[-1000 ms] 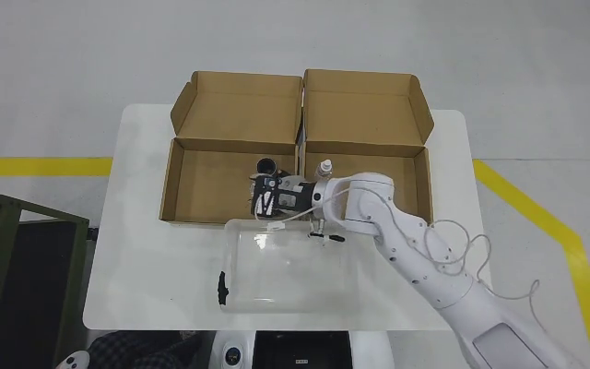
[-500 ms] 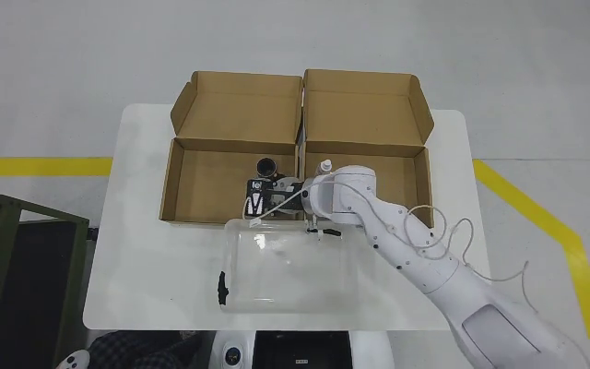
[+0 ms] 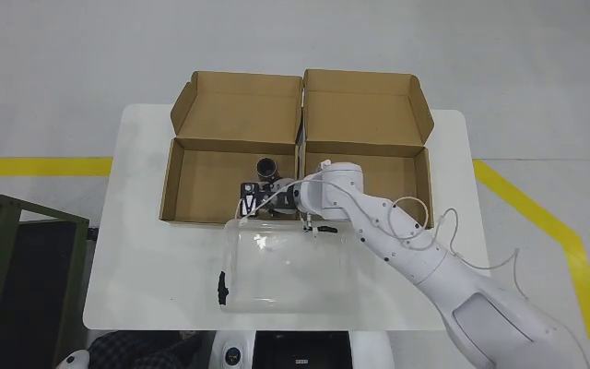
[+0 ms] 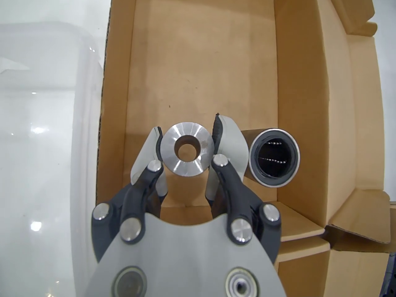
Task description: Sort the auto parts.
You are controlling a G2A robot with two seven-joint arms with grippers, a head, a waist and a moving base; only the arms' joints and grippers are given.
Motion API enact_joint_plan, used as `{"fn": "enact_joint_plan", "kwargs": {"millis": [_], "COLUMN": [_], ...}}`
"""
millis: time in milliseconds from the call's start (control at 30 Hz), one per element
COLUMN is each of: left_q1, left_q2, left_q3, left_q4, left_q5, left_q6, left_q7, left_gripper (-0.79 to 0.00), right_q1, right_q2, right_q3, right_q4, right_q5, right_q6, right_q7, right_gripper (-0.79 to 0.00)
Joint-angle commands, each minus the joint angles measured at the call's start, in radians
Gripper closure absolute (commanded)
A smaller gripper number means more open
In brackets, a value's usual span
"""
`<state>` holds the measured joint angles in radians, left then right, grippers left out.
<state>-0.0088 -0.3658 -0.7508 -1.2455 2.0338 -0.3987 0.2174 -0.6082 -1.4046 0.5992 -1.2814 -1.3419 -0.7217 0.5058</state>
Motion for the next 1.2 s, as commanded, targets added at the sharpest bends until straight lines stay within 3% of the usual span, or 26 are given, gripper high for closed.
{"fn": "enact_joint_plan", "kwargs": {"millis": [0,267,400,467,833,1167], "left_q1": [0.0,0.0,0.0,0.0,0.0,0.0], "left_q2": [0.0,0.0,0.0,0.0,0.0,0.0], "left_q3": [0.0,0.0,0.0,0.0,0.0,0.0], "left_q4": [0.0,0.0,0.0,0.0,0.0,0.0], "left_q5": [0.0,0.0,0.0,0.0,0.0,0.0], "left_q6": [0.0,0.0,0.0,0.0,0.0,0.0], "left_q7": [0.0,0.0,0.0,0.0,0.0,0.0], "left_gripper": [-0.785,-0.785,-0.785,-0.785,-0.785,-0.785], "right_q1": [0.005,0.027,0.034,0.036,0.035,0.009], "right_q2": [-0.006,-0.029,-0.038,-0.041,-0.041,-0.03], "right_q3": [-0.007,-0.033,-0.039,-0.039,-0.005,0.044], "right_q4": [0.018,0.082,0.102,0.11,0.098,0.044], "right_q5": [0.0,-0.003,-0.006,-0.007,-0.008,0.011], "right_q6": [-0.001,-0.013,-0.014,-0.017,-0.028,-0.043], "right_q7": [0.002,0.005,-0.001,-0.002,-0.01,-0.03], "right_gripper": [0.0,-0.003,-0.185,-0.209,-0.265,-0.268]}}
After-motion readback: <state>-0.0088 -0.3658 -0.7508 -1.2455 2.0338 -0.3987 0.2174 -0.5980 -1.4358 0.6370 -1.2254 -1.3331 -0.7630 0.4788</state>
